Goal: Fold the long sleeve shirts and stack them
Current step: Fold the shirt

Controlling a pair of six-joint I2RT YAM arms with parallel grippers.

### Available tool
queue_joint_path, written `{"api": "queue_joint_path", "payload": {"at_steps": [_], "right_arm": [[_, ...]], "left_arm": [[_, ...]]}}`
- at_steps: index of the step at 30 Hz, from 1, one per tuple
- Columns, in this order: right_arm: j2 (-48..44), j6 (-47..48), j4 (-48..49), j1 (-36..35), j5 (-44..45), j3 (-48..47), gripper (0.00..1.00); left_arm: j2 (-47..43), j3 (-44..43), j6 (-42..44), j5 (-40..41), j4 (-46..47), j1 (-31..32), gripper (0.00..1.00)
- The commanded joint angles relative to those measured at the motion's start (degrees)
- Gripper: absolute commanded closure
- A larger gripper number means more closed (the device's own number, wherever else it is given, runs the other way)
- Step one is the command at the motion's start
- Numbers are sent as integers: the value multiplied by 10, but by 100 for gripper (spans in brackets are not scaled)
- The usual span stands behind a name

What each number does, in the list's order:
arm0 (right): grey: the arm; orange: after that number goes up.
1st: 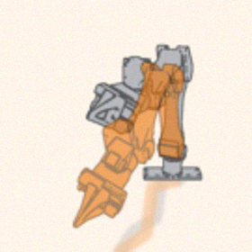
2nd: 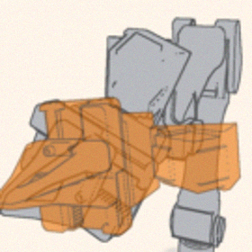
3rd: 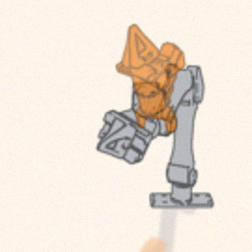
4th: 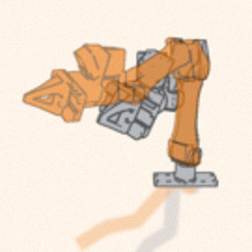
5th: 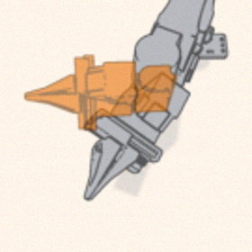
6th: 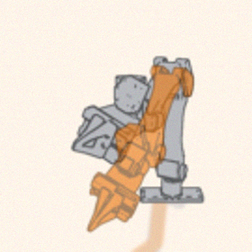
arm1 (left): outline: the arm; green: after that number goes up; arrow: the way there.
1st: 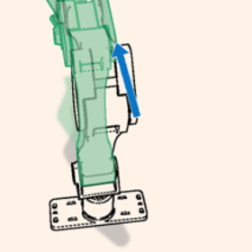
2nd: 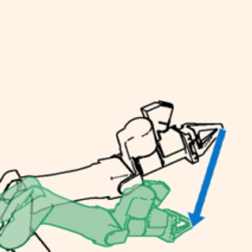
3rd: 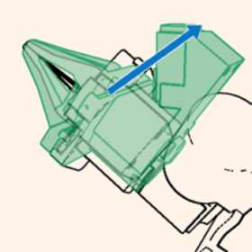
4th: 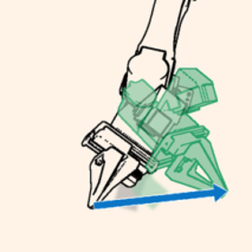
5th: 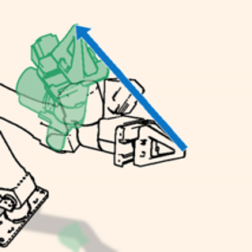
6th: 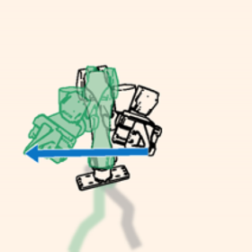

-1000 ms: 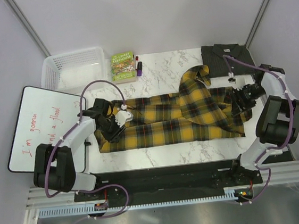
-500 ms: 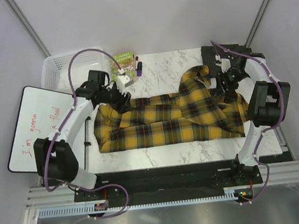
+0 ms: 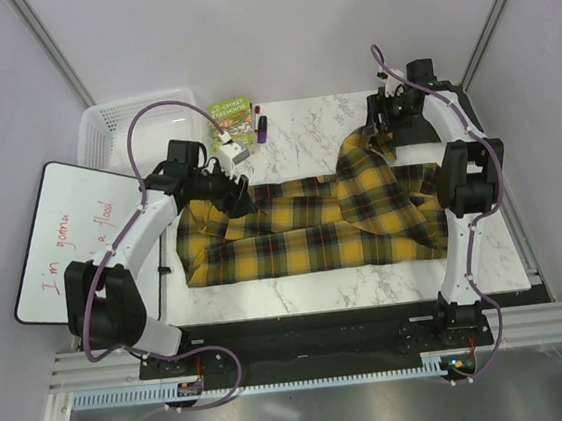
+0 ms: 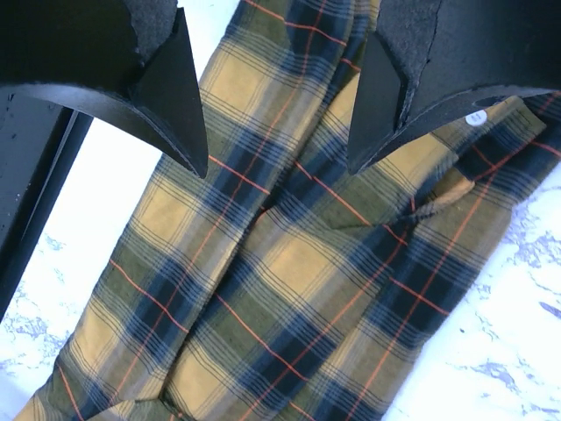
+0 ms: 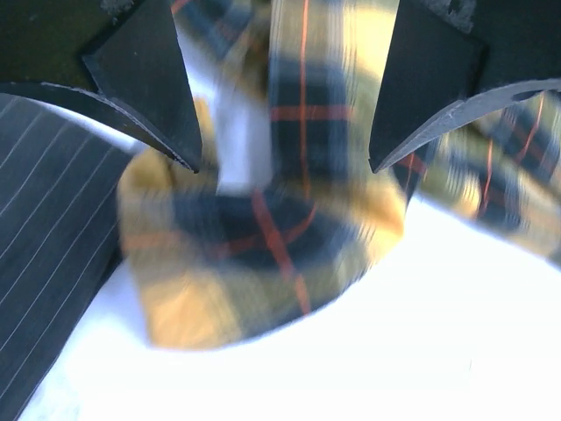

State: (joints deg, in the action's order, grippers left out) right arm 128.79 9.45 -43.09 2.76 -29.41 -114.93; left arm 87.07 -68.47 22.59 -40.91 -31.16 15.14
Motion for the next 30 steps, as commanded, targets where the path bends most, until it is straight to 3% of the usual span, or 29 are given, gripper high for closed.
{"api": "queue_joint_path", "payload": {"at_steps": [1,3,6,7,9,10,12,13,20,30], "right_arm": [[44,-66,51,-14,27,-58,15],[51,-77,70,-19,27,-62,15],[66,-92,81,-24,26,-81,25],[73,-94,82,-24,22,-93,38],[70,-94,82,-24,16,-99,55],[59,-94,86,-24,7,-93,71],[41,-94,103,-42,-14,-85,85],[24,-94,107,-43,-24,-81,97],[-25,-39,113,-86,-62,-87,100],[-21,25,113,-125,-10,-104,100]], "left_arm": [[-62,37,-4,13,12,2,28],[-74,46,-1,22,4,1,28],[-82,57,-4,29,-2,2,28],[-84,60,-7,31,-3,1,28],[-87,62,-16,29,-4,2,28],[-91,65,-17,26,-6,1,28],[-92,68,-18,21,-6,1,28],[-93,69,-18,20,-7,1,28],[-92,73,-20,15,-7,1,28],[-92,79,-12,22,-7,1,28]]}}
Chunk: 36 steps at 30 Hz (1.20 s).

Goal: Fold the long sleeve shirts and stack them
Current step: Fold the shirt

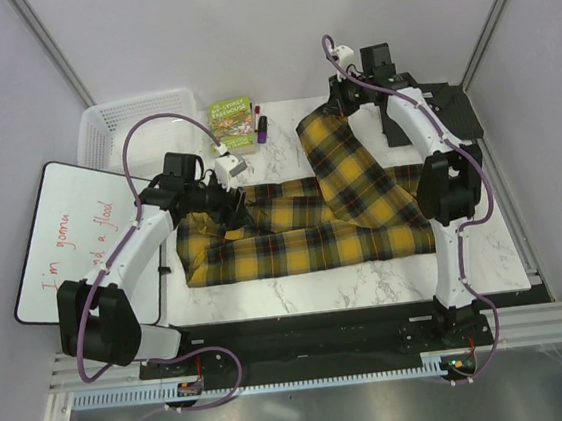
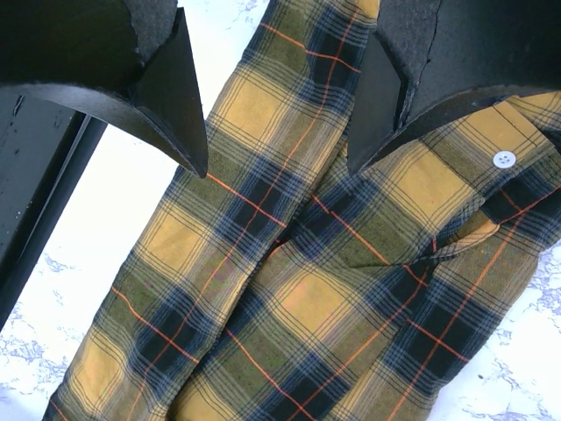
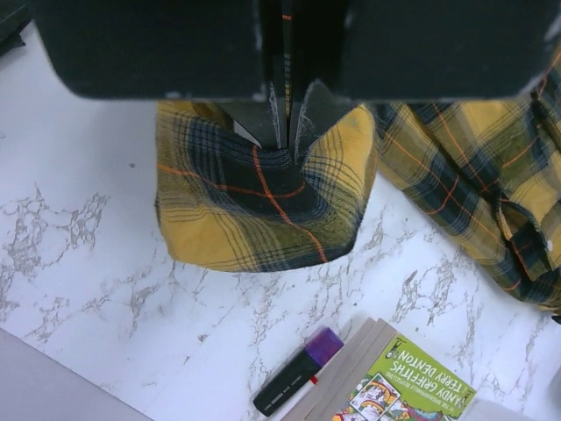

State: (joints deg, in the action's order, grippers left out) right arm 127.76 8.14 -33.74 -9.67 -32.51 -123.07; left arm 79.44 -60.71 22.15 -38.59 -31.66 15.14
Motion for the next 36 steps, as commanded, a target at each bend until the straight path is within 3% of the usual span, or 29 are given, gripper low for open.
{"api": "queue_joint_path", "payload": {"at_steps": [1,7,12,14,20,31,36], "right_arm": [[-8,44,19,-2,33,-24,100],[-1,57,44,-3,100,-2,100],[-4,68,64,-4,174,15,100],[-8,74,65,-3,174,19,100],[-31,114,21,-17,134,45,96],[-178,190,19,-92,141,256,100],[-239,210,4,-156,197,330,100]], "left_arm": [[-16,1,-7,0,-2,1,28],[-10,2,-3,11,1,1,28],[10,0,-2,79,2,0,28],[26,-1,-3,105,1,-2,29],[42,-7,1,83,2,-19,29],[55,-14,-12,69,-2,-59,28],[52,-27,-26,33,-7,-96,28]]}}
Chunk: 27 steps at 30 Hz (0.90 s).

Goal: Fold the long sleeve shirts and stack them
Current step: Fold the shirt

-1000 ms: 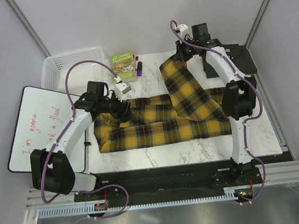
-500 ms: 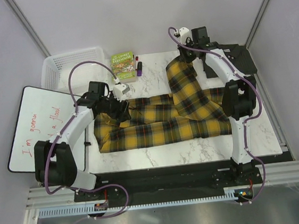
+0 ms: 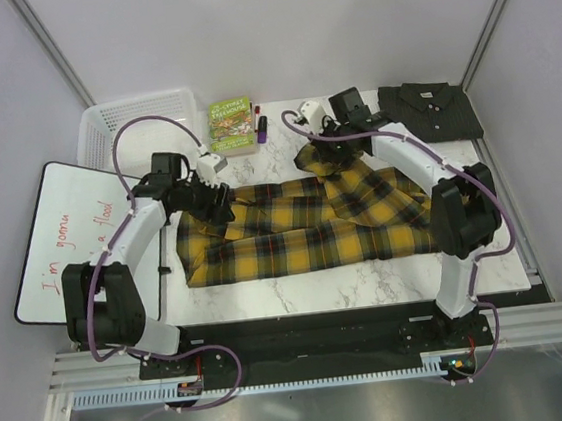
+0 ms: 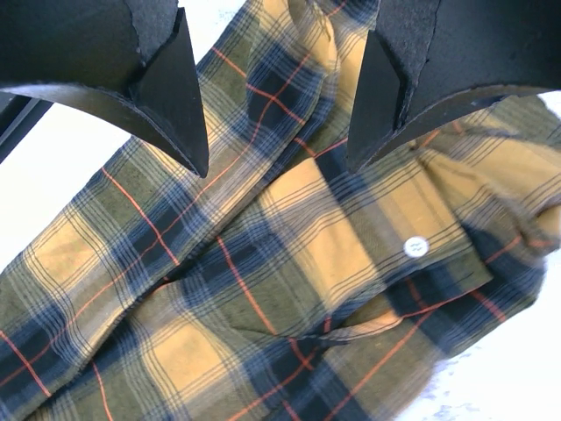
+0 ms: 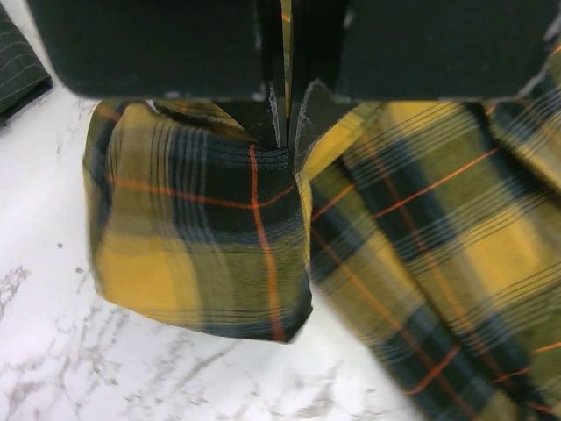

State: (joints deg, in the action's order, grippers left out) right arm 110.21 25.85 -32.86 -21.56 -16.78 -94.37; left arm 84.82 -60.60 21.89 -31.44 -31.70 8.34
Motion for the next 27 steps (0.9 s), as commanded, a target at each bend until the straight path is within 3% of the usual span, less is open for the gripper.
{"api": "queue_joint_path", "payload": {"at_steps": [1,7,9,11,13,14,16,19,21,25,27], "right_arm": [[-73,39,-7,-48,50,56,100],[-134,48,-18,-163,136,153,100],[-144,44,-26,-213,145,180,86],[-155,40,-49,-255,138,192,58],[-169,35,-76,-269,119,193,52],[-184,31,-86,-271,87,190,39],[-202,35,-116,-270,64,169,30],[-229,22,-125,-238,22,136,24],[-207,-19,-132,-166,-26,88,24],[-107,-105,-166,-16,-106,-3,26],[-49,-159,-183,9,-148,-38,28]], "left_arm": [[-4,-29,-23,-42,-7,-32,28],[-15,-24,-32,-65,-20,-67,28],[-18,-20,-33,-71,-23,-75,28],[-19,-16,-33,-75,-24,-78,28],[-19,-15,-33,-80,-28,-81,28],[-20,-14,-30,-86,-28,-81,28],[-19,-13,-29,-95,-29,-81,28],[-11,-15,-30,-118,-29,-81,28],[-8,-20,-32,-133,-30,-81,28],[-4,-22,-36,-144,-29,-81,28],[-5,-22,-36,-139,-28,-81,28]]}}
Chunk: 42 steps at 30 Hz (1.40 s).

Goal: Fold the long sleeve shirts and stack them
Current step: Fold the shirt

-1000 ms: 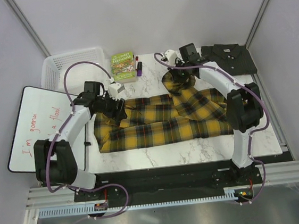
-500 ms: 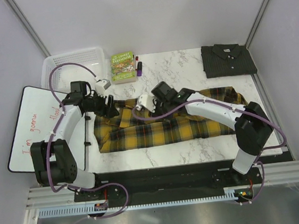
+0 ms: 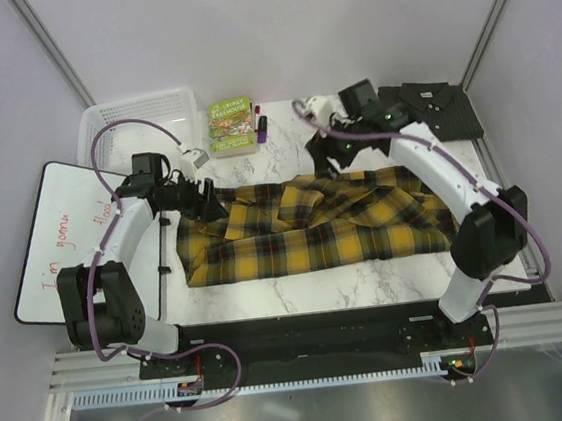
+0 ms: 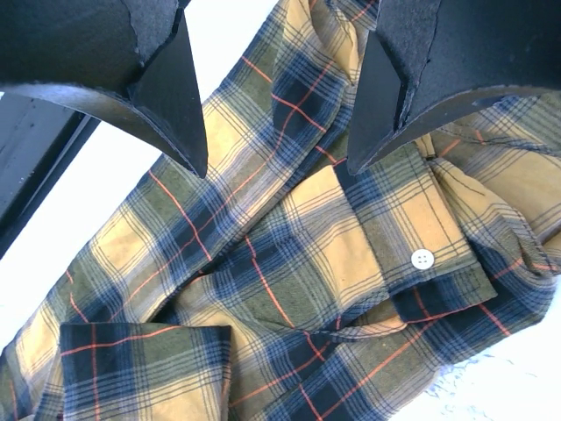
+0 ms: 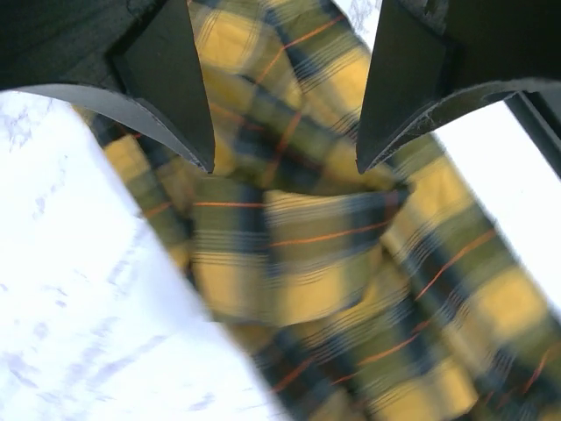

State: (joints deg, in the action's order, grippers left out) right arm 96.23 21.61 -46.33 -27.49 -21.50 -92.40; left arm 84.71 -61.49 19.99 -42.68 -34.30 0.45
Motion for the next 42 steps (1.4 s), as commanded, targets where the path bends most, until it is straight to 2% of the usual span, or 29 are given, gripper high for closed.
{"api": "queue_joint_path", "payload": {"at_steps": [1,8,15,18,19,22,24,27,28,31,40,42], "right_arm": [[104,-132,-48,84,-111,-63,27],[188,-215,-24,97,-131,-72,22],[244,-281,-14,100,-179,-67,27],[244,-285,3,100,-216,-68,46],[239,-286,11,97,-222,-68,61],[228,-291,33,85,-232,-69,89],[220,-261,12,86,-205,-83,85],[181,-242,5,100,-150,-70,70],[173,-244,3,114,-121,-65,59],[181,-250,-15,146,-112,-46,49],[220,-268,-19,159,-136,13,36],[224,-269,-15,159,-151,15,36]], "left_arm": [[-5,-13,-15,-24,-3,-2,28],[-46,6,0,-14,-3,-2,28],[-82,22,8,-7,-7,-2,28],[-89,25,8,-4,-7,-2,28],[-91,26,8,-2,-9,-2,28],[-92,27,7,2,-10,-2,28],[-98,27,8,4,-15,-2,28],[-112,32,13,9,-17,-2,28],[-114,32,9,7,-17,-2,28],[-114,21,-1,-12,-26,-2,28],[-120,7,-11,-17,-37,-3,28],[-123,6,-11,-16,-39,-2,28]]}}
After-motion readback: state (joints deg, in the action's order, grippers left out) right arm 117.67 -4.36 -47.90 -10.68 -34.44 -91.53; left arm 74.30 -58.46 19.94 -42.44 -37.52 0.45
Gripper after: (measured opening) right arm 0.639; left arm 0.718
